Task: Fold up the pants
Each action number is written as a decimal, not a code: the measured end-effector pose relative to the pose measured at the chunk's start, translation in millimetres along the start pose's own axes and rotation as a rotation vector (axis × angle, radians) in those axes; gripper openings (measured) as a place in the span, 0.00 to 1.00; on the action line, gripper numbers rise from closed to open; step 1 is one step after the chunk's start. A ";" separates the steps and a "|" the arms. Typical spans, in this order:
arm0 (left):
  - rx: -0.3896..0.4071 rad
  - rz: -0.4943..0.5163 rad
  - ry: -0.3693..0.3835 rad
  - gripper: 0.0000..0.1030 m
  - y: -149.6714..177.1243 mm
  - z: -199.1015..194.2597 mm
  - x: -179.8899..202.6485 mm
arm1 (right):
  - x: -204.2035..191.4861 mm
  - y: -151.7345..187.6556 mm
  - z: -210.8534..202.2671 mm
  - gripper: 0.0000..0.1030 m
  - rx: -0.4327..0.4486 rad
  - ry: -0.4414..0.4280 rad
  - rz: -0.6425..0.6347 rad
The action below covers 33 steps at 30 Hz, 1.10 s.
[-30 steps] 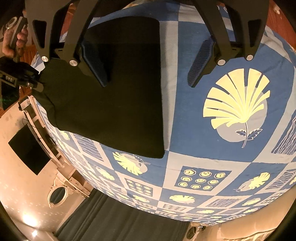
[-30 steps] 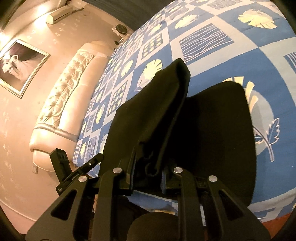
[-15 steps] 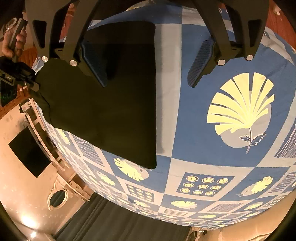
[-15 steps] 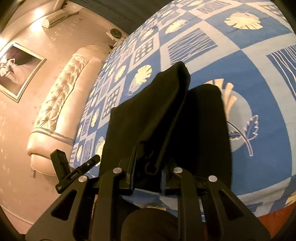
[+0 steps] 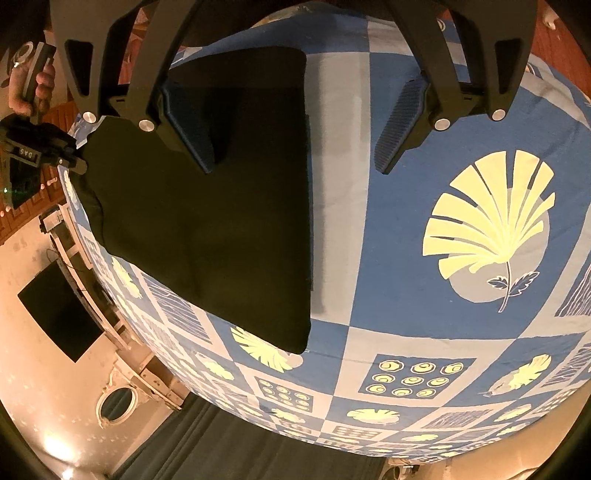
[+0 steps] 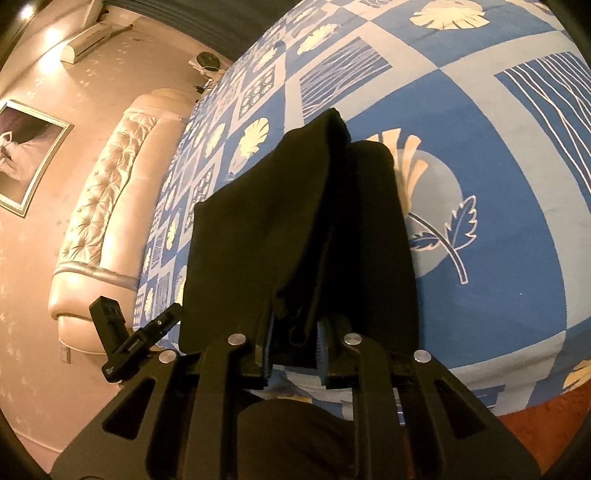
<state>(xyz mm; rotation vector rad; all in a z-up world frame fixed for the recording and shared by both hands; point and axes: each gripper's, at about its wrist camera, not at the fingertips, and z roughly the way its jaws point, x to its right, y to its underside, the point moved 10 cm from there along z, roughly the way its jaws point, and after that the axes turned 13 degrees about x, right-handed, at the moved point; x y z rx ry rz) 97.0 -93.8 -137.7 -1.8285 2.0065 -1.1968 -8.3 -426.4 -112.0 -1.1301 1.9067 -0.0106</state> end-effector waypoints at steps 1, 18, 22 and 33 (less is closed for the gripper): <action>-0.004 -0.004 0.001 0.84 0.7 0.3 -0.3 | 0.5 0.4 -0.6 0.15 0.003 0.004 0.000; -0.045 0.018 0.017 0.85 10.6 6.5 8.3 | 15.1 8.6 -2.8 0.14 -0.021 0.062 -0.025; -0.061 0.009 0.018 0.85 14.0 7.4 7.7 | 20.3 10.8 -1.9 0.19 -0.037 0.049 0.022; -0.069 -0.013 0.008 0.85 17.5 8.5 3.8 | 29.3 -75.7 -33.1 0.67 0.182 -0.057 0.147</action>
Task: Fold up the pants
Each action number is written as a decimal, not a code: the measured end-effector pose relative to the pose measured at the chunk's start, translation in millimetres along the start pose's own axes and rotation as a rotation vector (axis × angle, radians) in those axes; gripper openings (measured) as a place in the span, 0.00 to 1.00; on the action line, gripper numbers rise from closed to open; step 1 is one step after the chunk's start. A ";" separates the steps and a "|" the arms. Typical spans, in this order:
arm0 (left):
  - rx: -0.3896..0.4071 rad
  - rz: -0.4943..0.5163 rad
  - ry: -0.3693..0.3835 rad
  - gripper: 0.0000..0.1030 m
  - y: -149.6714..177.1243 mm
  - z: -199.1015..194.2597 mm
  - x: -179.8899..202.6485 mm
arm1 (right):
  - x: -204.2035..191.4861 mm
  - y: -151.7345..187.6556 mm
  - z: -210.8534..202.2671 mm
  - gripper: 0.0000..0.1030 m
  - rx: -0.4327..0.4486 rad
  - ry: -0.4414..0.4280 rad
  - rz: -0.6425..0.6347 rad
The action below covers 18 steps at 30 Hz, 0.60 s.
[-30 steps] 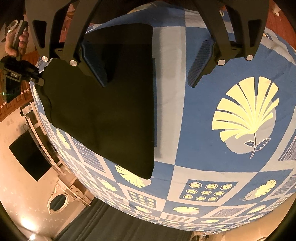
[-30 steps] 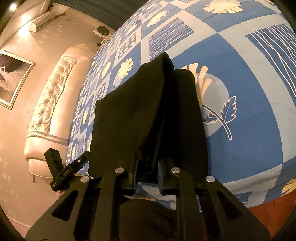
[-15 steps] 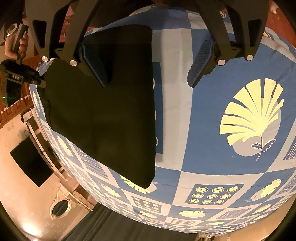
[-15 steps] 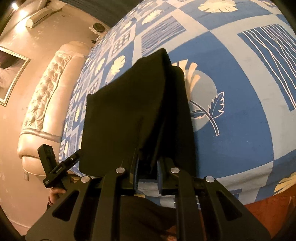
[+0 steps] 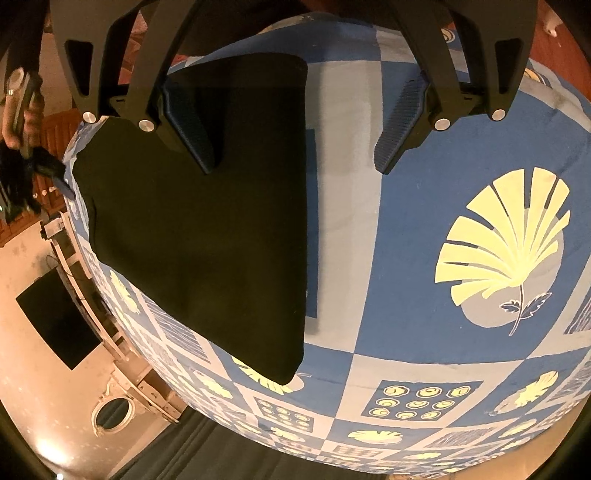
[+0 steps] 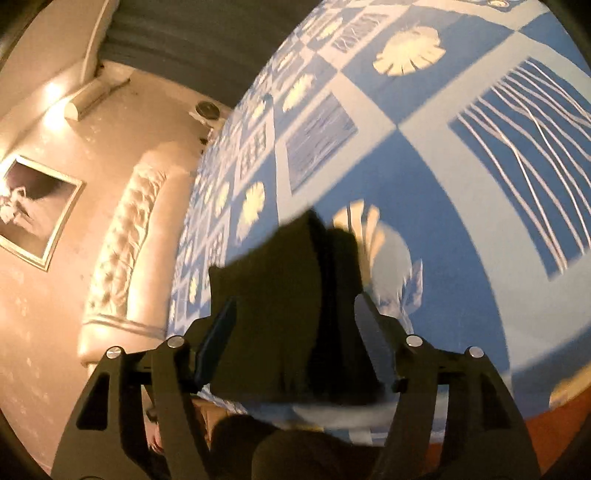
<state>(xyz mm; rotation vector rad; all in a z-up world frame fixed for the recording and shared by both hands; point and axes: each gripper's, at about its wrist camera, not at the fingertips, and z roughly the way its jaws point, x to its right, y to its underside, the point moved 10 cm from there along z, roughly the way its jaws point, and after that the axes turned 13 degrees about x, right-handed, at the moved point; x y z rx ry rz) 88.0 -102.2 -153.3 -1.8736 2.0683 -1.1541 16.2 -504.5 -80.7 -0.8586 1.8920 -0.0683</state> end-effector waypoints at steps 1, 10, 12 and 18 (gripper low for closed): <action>0.002 0.000 0.000 0.85 0.4 -0.1 0.0 | 4.0 -5.1 7.4 0.67 -0.001 -0.002 0.009; 0.000 -0.018 0.003 0.85 1.2 2.4 -1.5 | 18.5 -17.1 63.3 0.67 -0.020 -0.051 0.066; 0.000 -0.018 0.002 0.85 1.0 2.9 -1.4 | 13.9 -17.9 69.3 0.67 -0.028 -0.072 0.054; -0.002 -0.022 0.000 0.85 2.0 2.7 -1.5 | 8.7 -14.7 77.0 0.10 -0.061 -0.066 -0.011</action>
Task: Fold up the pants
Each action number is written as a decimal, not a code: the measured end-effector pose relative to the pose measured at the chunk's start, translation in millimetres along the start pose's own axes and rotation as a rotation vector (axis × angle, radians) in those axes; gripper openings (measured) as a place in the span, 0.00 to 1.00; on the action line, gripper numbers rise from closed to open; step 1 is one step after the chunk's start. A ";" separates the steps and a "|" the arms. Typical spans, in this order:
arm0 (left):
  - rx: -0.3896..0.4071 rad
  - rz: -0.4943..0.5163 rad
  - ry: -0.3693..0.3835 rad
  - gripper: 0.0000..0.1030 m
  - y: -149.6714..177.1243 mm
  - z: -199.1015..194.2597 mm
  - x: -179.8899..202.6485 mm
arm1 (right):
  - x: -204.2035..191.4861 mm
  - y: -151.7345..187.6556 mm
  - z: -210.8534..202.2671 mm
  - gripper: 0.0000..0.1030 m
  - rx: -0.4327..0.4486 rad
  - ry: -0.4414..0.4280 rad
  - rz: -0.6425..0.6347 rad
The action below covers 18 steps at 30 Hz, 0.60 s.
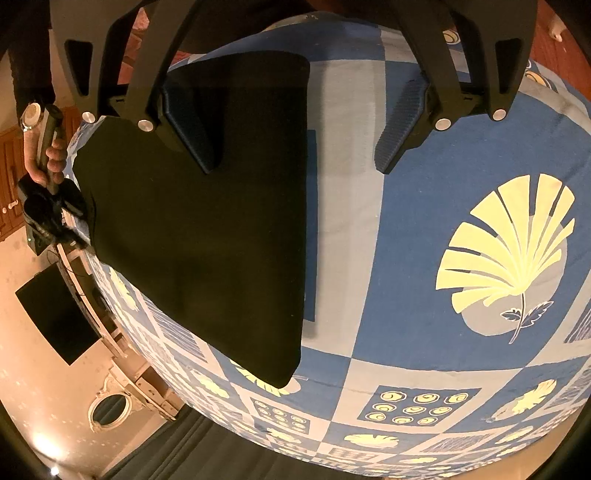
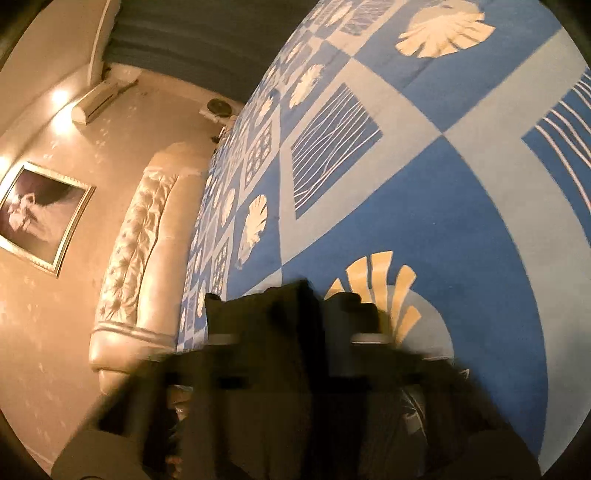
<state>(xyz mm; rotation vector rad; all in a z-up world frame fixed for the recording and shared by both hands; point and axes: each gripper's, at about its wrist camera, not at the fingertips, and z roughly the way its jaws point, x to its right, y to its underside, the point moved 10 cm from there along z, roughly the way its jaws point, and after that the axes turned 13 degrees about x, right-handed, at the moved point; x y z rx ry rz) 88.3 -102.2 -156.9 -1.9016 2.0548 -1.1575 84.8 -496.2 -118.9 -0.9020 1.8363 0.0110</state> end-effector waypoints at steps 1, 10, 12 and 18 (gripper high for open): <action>-0.001 -0.002 0.002 0.85 0.3 0.0 0.1 | 1.6 -0.5 -0.7 0.09 0.001 0.027 -0.028; -0.003 -0.025 0.023 0.85 -1.7 -0.1 -1.0 | 25.5 -0.7 -3.8 0.17 0.020 0.042 0.067; 0.008 -0.033 0.025 0.85 -6.7 -3.3 -3.5 | 31.5 -4.6 -12.1 0.51 0.034 0.036 0.110; 0.065 -0.107 0.097 0.85 -35.1 -8.7 -10.3 | 50.8 5.0 -19.7 0.76 -0.022 -0.007 0.163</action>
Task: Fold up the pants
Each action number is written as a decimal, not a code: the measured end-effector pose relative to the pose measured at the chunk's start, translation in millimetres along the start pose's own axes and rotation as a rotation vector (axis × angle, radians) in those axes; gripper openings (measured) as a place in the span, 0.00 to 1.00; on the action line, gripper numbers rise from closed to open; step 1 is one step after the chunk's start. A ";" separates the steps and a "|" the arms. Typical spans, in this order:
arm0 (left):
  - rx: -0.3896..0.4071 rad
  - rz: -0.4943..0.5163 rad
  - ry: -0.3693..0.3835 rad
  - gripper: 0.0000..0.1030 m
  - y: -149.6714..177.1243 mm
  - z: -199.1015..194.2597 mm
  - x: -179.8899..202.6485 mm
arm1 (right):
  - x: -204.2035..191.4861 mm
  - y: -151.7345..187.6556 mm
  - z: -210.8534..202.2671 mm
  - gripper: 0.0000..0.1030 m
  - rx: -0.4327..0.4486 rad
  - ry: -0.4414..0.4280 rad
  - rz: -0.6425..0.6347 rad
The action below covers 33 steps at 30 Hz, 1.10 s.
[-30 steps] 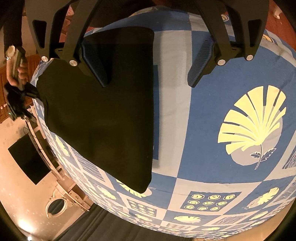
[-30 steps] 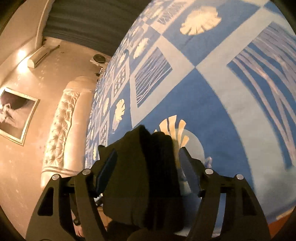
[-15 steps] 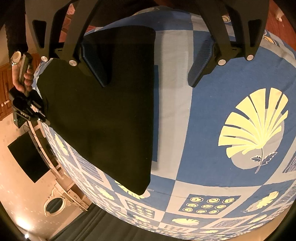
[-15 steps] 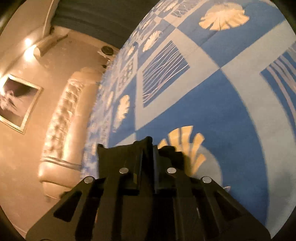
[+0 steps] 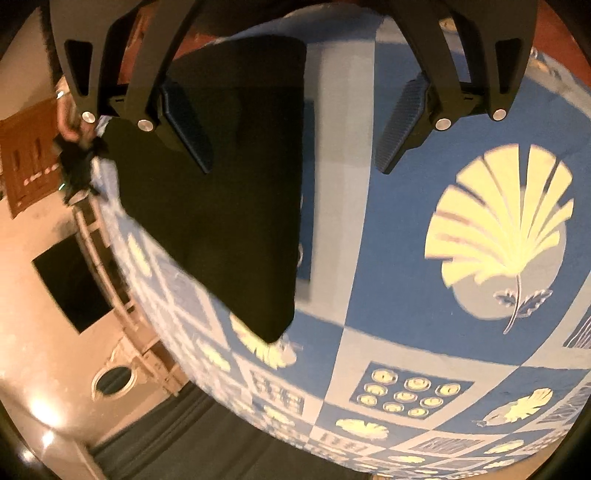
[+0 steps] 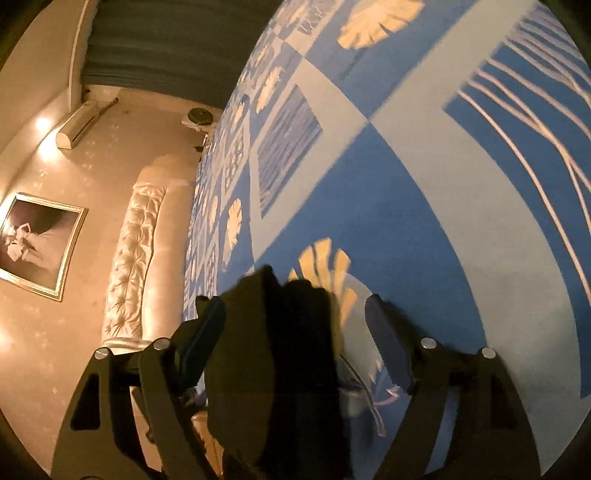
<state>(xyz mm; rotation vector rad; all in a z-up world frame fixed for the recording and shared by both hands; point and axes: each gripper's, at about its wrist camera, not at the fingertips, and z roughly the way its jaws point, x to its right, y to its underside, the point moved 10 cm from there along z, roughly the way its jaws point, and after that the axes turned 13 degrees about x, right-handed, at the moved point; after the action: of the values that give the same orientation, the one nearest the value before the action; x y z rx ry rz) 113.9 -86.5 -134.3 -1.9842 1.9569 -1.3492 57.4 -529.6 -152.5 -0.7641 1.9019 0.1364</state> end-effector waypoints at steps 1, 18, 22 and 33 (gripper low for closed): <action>0.005 -0.020 0.029 0.85 -5.8 2.5 1.3 | 1.3 0.6 -0.1 0.76 -0.001 -0.005 0.000; -0.093 -0.057 0.194 0.85 -51.5 89.9 8.9 | -28.1 20.4 39.6 0.88 -0.105 -0.042 -0.114; -0.085 -0.100 0.221 0.85 -61.8 100.3 8.4 | -32.5 20.0 46.6 0.88 -0.107 -0.056 -0.107; -0.105 -0.016 0.261 0.59 -61.2 115.3 31.9 | -36.0 19.3 49.4 0.88 -0.128 -0.079 -0.119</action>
<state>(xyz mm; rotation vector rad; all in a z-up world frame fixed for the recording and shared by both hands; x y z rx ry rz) 224.2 -160.8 -153.4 -1.9569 2.1652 -1.6144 94.7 -477.6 -149.0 -0.9431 1.7809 0.2122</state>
